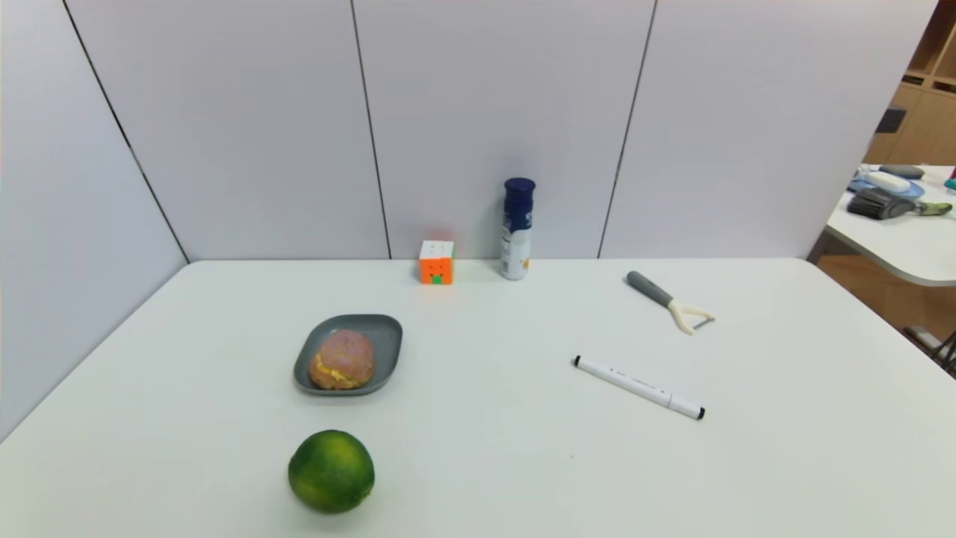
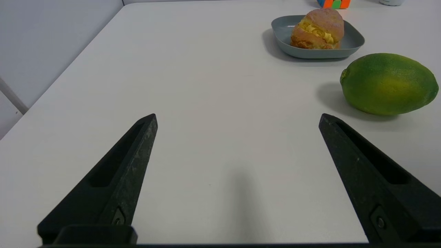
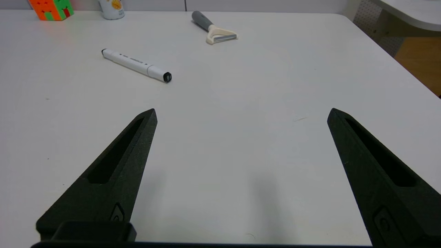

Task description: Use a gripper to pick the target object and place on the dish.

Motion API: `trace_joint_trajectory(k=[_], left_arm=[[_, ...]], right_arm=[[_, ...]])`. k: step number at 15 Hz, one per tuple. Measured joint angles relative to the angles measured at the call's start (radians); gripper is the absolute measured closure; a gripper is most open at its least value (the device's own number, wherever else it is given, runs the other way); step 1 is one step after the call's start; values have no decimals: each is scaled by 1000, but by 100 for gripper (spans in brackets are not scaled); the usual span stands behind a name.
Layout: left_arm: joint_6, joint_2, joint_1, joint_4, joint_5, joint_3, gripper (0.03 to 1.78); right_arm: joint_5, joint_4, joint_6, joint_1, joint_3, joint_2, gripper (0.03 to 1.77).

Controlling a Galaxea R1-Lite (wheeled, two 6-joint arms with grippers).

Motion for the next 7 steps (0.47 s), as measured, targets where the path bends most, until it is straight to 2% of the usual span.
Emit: trace_joint_trajectory(k=[3,7], left_arm=[[0,0,0,0,0,0,12],[0,0,0,0,0,0,12]], right_arm=[[-16,-1,27,0,0,0,9],[-13,0,29,0,0,0,9]])
